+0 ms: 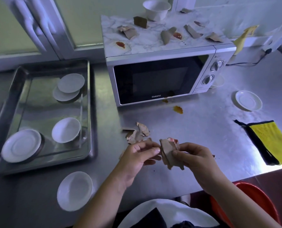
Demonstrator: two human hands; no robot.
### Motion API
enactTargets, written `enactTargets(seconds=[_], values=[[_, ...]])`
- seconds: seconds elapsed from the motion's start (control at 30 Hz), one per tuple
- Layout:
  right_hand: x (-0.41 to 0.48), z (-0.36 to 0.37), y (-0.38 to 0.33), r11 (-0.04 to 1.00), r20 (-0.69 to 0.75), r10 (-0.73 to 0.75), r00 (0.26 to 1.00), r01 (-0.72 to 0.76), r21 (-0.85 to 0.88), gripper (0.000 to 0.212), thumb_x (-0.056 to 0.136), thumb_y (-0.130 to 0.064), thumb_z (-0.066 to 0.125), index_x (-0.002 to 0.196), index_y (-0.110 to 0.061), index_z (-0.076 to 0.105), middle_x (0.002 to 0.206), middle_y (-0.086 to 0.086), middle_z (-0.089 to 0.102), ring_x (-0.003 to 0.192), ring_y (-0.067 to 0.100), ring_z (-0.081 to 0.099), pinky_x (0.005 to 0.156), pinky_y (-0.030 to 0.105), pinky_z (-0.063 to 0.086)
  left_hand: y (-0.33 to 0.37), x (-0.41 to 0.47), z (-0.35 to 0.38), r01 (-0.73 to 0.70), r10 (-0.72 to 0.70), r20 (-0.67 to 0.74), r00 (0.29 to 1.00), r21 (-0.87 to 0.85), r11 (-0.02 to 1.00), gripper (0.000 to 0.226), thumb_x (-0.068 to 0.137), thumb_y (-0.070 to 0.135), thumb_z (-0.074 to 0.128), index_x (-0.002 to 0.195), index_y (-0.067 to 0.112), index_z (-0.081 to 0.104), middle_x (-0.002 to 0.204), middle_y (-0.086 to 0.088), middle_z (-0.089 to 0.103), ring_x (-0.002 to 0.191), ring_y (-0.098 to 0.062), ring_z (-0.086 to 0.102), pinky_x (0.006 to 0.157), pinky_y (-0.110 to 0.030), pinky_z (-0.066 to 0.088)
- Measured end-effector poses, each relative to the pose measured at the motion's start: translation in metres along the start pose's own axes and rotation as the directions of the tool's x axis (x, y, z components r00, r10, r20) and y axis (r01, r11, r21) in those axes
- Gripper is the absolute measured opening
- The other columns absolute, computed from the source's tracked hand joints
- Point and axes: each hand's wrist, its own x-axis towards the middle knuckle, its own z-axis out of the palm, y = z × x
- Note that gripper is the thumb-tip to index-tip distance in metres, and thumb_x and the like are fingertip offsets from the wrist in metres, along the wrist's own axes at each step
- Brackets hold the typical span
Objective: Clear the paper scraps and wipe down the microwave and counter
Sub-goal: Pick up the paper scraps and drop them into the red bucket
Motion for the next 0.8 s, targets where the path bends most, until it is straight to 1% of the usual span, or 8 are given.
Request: enactTargets(seconds=[0.1,0.2,0.3,0.4,0.53,0.6,0.7,0.8], values=[[-0.004,-0.009,0.002,1.000,-0.066,-0.002,0.998,0.004,0.022,0.007,0.082,0.003,0.071,0.082,-0.003,0.074,0.074,0.021,0.071,0.059,0.026,0.059,0.048,0.024,0.039,-0.004,0.022,-0.027,-0.026,0.057,-0.153,0.987,0.194,0.981,0.014,0.078,0.029,0.077,0.092,0.028,0.077,0.092,-0.002,0.076,0.085,-0.017,0.071,0.080,-0.033,0.056],[-0.012,-0.020,0.006,0.998,-0.137,0.017,0.990,-0.009,0.055,0.021,0.084,0.008,0.068,0.100,-0.006,0.065,0.082,0.023,0.073,0.061,0.032,0.058,0.050,0.029,0.036,-0.008,0.057,-0.059,0.047,0.232,-0.371,0.899,0.609,0.792,0.010,0.082,0.024,0.075,0.090,0.028,0.072,0.089,0.008,0.073,0.084,-0.009,0.067,0.077,-0.026,0.053],[-0.022,-0.029,0.011,0.997,-0.200,0.048,0.979,-0.036,0.064,0.032,0.086,0.009,0.067,0.110,-0.012,0.061,0.086,0.021,0.074,0.064,0.034,0.057,0.053,0.032,0.036,-0.011,0.092,-0.080,0.107,0.318,-0.316,0.894,0.840,0.532,0.028,0.081,0.028,0.075,0.108,0.022,0.068,0.108,0.000,0.069,0.099,-0.019,0.062,0.082,-0.031,0.050],[-0.030,-0.035,0.017,0.995,-0.260,0.067,0.963,-0.047,0.083,0.031,0.086,0.009,0.066,0.110,-0.009,0.064,0.084,0.021,0.074,0.064,0.032,0.056,0.051,0.030,0.036,-0.014,0.120,-0.079,0.188,0.307,-0.279,0.910,0.937,0.296,0.047,0.080,0.044,0.074,0.120,0.023,0.060,0.118,-0.005,0.061,0.109,-0.028,0.057,0.087,-0.038,0.048],[-0.039,-0.040,0.025,0.992,-0.313,0.073,0.947,-0.036,0.123,0.023,0.085,0.009,0.066,0.102,-0.006,0.069,0.083,0.021,0.073,0.066,0.035,0.061,0.059,0.036,0.040,-0.020,0.138,-0.072,0.253,0.272,-0.275,0.922,0.961,0.114,0.030,0.089,0.036,0.065,0.113,0.020,0.058,0.118,-0.005,0.061,0.107,-0.029,0.056,0.084,-0.038,0.045],[-0.043,-0.043,0.027,0.990,-0.318,0.077,0.945,-0.034,0.139,0.021,0.084,0.008,0.068,0.091,-0.010,0.075,0.085,0.022,0.073,0.070,0.036,0.064,0.068,0.045,0.040,-0.020,0.138,-0.073,0.272,0.286,-0.300,0.910,0.953,0.135,0.013,0.091,0.023,0.061,0.104,0.020,0.060,0.111,-0.004,0.064,0.097,-0.027,0.059,0.074,-0.034,0.044],[-0.048,-0.043,0.029,0.990,-0.313,0.082,0.946,-0.043,0.131,0.023,0.083,0.006,0.069,0.084,-0.015,0.078,0.084,0.017,0.074,0.065,0.026,0.065,0.062,0.039,0.041,-0.017,0.130,-0.081,0.261,0.346,-0.335,0.876,0.934,0.244,0.013,0.088,0.012,0.058,0.091,0.021,0.066,0.097,-0.003,0.069,0.079,-0.024,0.055,0.063,-0.030,0.039],[-0.046,-0.042,0.030,0.987,-0.304,0.100,0.947,-0.055,0.151,0.021,0.083,0.009,0.068,0.081,-0.010,0.076,0.083,0.014,0.074,0.066,0.026,0.063,0.055,0.032,0.042,-0.010,0.115,-0.088,0.154,0.366,-0.347,0.863,0.872,0.465,0.013,0.085,0.013,0.064,0.086,0.022,0.073,0.088,0.001,0.072,0.080,-0.025,0.062,0.065,-0.029,0.046]])
